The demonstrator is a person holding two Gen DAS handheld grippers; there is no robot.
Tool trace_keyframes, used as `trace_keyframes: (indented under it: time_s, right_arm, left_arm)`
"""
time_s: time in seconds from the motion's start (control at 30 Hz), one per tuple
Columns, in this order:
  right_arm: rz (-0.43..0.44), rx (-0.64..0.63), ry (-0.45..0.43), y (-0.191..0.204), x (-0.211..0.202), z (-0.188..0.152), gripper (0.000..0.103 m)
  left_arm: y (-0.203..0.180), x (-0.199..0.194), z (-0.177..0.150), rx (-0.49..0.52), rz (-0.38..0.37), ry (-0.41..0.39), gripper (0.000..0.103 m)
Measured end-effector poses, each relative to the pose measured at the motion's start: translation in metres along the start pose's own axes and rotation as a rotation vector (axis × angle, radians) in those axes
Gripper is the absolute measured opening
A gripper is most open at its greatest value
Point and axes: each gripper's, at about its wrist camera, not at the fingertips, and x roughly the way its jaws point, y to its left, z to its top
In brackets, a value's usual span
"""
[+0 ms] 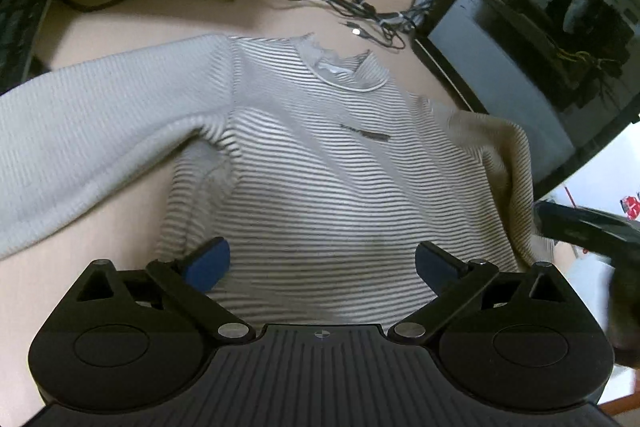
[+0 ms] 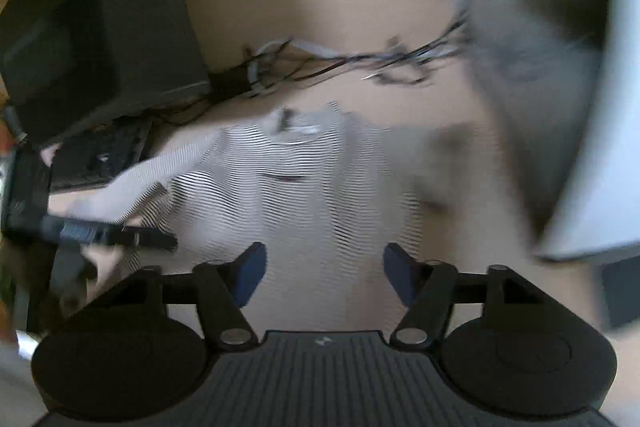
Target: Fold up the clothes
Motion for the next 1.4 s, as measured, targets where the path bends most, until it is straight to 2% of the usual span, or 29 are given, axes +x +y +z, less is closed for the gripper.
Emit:
trace_keyframes:
  time_s: [0.1, 0.17, 0.27, 0.33, 0.47, 0.57, 0.67, 0.77, 0.87, 0.97, 1.0, 1.03, 1.07, 1.13, 1.17, 1.2, 1.3, 1.4]
  right_arm:
    - [-0.003, 0.033, 0.094, -0.009, 0.067, 0.012, 0.061]
    - [-0.002, 0.016, 0.071, -0.011, 0.091, 0.023, 0.062]
    - [-0.034, -0.046, 0.065, 0.001, 0.120, 0.045, 0.063]
    - [-0.064, -0.130, 0.050, 0.013, 0.137, 0.052, 0.065]
    - [-0.091, -0.266, 0.035, 0.029, 0.157, 0.063, 0.075]
    - [-0.090, -0.288, 0.038, 0.035, 0.168, 0.073, 0.077]
    - [-0.116, -0.271, 0.041, 0.036, 0.161, 0.076, 0.076]
    - [-0.110, -0.231, 0.009, 0.033, 0.129, 0.069, 0.076]
    - [-0.129, -0.195, -0.014, 0.019, 0.086, 0.043, 0.075]
    - [-0.193, -0.141, 0.028, 0.000, 0.061, 0.008, 0.072]
    - [-0.224, -0.123, 0.049, -0.005, 0.058, -0.003, 0.069]
    - [-0.250, -0.107, 0.065, -0.010, 0.058, -0.011, 0.060]
    - [-0.266, -0.094, 0.075, -0.013, 0.058, -0.017, 0.054]
    - [-0.261, -0.075, 0.063, -0.015, 0.059, -0.020, 0.051]
    - [-0.259, -0.079, 0.057, -0.014, 0.061, -0.020, 0.043]
    - [-0.260, -0.108, 0.052, -0.010, 0.066, -0.016, 0.040]
    - [-0.284, -0.197, 0.015, -0.001, 0.093, 0.001, 0.040]
    - [-0.293, -0.168, -0.003, 0.000, 0.102, 0.016, 0.040]
  left_arm:
    - [0.006, -0.005, -0.002, -0.015, 0.005, -0.011, 0.102]
    - [0.004, -0.005, -0.003, -0.012, 0.022, -0.016, 0.102]
    - [0.001, -0.006, -0.004, 0.006, 0.054, -0.022, 0.102]
    - [0.001, -0.007, -0.005, 0.013, 0.073, -0.026, 0.102]
    - [0.003, -0.007, -0.003, 0.001, 0.097, -0.035, 0.102]
    - [0.003, -0.005, 0.000, 0.015, 0.126, -0.044, 0.102]
    - [0.004, -0.007, 0.001, -0.001, 0.127, -0.039, 0.102]
    - [0.000, -0.022, -0.003, -0.014, 0.104, -0.020, 0.102]
    - [-0.001, -0.042, -0.019, -0.014, 0.033, 0.011, 0.102]
    - [0.004, -0.057, -0.040, -0.034, -0.033, 0.046, 0.102]
    - [0.007, -0.059, -0.046, -0.045, -0.035, 0.064, 0.102]
    - [0.009, -0.060, -0.052, -0.054, -0.036, 0.080, 0.102]
    - [0.011, -0.061, -0.056, -0.055, -0.037, 0.086, 0.102]
    - [0.012, -0.063, -0.059, -0.050, -0.035, 0.097, 0.102]
    - [0.011, -0.063, -0.059, -0.043, -0.032, 0.102, 0.102]
    - [0.009, -0.062, -0.059, -0.030, -0.024, 0.109, 0.102]
    - [0.002, -0.059, -0.058, 0.014, 0.000, 0.132, 0.102]
    - [-0.003, -0.060, -0.059, 0.035, 0.006, 0.156, 0.103]
